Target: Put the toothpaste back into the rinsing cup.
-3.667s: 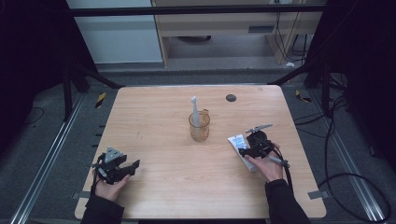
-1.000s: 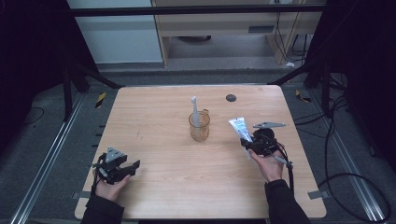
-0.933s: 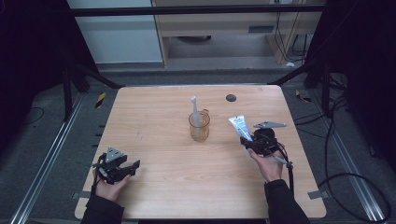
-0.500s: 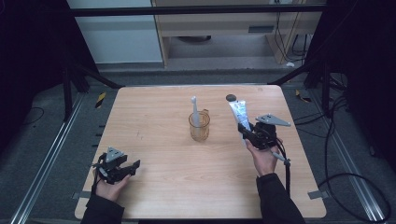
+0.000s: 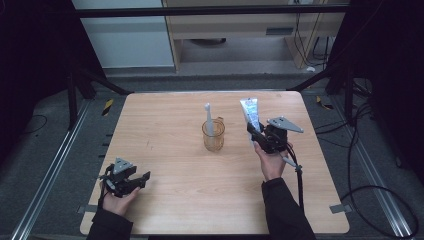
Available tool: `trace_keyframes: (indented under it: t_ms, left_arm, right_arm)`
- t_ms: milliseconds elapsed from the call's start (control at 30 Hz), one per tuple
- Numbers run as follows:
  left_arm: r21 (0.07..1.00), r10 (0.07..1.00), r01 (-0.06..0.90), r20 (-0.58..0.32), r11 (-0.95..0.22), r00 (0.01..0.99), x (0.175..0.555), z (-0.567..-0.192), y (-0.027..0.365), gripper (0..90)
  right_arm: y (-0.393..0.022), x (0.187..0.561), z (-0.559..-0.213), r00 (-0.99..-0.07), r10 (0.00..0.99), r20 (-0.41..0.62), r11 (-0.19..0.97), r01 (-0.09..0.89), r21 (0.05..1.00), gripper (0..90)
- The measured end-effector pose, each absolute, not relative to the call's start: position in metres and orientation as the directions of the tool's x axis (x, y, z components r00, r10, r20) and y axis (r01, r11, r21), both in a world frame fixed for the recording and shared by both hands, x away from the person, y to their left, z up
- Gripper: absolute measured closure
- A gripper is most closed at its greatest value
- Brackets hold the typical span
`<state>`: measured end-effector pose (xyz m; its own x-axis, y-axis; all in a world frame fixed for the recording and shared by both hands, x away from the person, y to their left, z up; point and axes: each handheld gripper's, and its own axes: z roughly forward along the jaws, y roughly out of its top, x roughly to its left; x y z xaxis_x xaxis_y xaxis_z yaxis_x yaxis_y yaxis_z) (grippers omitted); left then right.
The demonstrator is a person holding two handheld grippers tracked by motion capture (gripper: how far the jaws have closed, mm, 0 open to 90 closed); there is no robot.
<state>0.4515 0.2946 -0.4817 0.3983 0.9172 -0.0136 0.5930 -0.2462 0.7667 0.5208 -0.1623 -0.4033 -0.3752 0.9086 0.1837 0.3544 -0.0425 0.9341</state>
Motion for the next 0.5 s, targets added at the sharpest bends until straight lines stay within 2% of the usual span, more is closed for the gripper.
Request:
trace_keyframes:
  t_ms: [500]
  left_arm:
    - [0.768, 0.918, 0.593, -0.017, -0.242, 0.396, 0.451, -0.481, 0.295, 38.3]
  right_arm:
    - [-0.139, 0.541, -0.399, -0.364, 0.908, 0.209, -0.106, 0.282, 0.954, 67.0]
